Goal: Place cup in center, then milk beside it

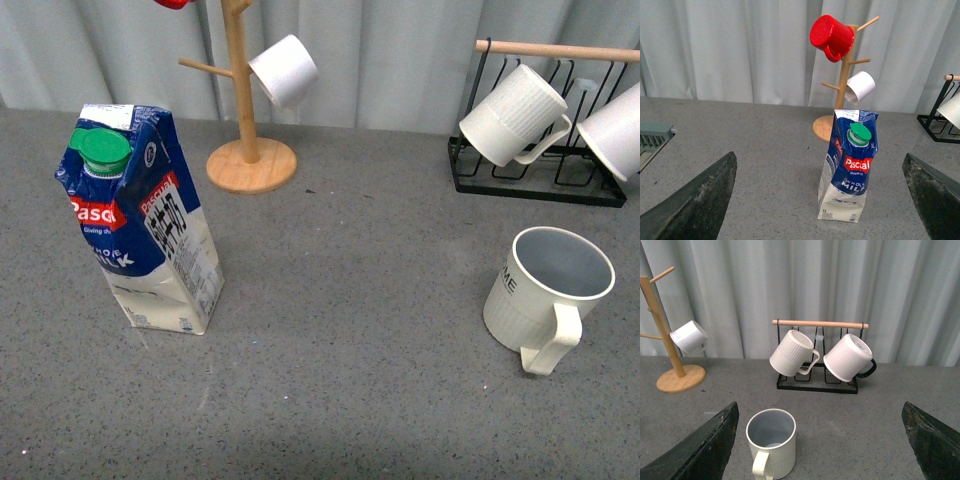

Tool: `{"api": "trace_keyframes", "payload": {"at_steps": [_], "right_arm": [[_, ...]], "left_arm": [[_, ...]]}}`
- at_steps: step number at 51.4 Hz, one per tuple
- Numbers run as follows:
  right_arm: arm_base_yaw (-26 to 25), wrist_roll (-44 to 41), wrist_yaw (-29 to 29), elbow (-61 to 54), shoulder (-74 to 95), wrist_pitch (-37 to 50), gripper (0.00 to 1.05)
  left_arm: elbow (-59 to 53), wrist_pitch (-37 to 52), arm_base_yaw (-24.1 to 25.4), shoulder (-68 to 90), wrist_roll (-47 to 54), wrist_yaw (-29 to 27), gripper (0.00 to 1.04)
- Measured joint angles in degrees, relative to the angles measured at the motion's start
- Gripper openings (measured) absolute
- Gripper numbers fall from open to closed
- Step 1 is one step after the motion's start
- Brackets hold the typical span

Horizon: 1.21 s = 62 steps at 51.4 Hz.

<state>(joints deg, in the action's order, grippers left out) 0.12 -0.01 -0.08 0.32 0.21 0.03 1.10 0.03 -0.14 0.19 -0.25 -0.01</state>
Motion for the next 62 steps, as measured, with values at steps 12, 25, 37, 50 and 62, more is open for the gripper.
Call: {"api": "trace_keyframes", "payload": {"at_steps": [12,25,37,50,62], "right_arm": [[0.0,0.0,0.0,0.0,0.0,0.0,0.95],[0.0,0.0,0.0,0.0,0.0,0.0,0.95],[0.0,0.0,0.0,0.0,0.0,0.0,0.95],[0.96,-1.75,3.65,0.0,0.57,0.68,0.95],[-1.25,-10.25,12.87,5.79,28.61,15.78,0.95]], "left_arm": [[0.0,0.0,0.0,0.0,0.0,0.0,0.98],[0.0,0.0,0.0,0.0,0.0,0.0,0.98],[0.0,0.0,0.0,0.0,0.0,0.0,0.98],[0.0,0.0,0.0,0.0,0.0,0.0,0.98],[0.0,0.0,0.0,0.0,0.0,0.0,0.98]]}}
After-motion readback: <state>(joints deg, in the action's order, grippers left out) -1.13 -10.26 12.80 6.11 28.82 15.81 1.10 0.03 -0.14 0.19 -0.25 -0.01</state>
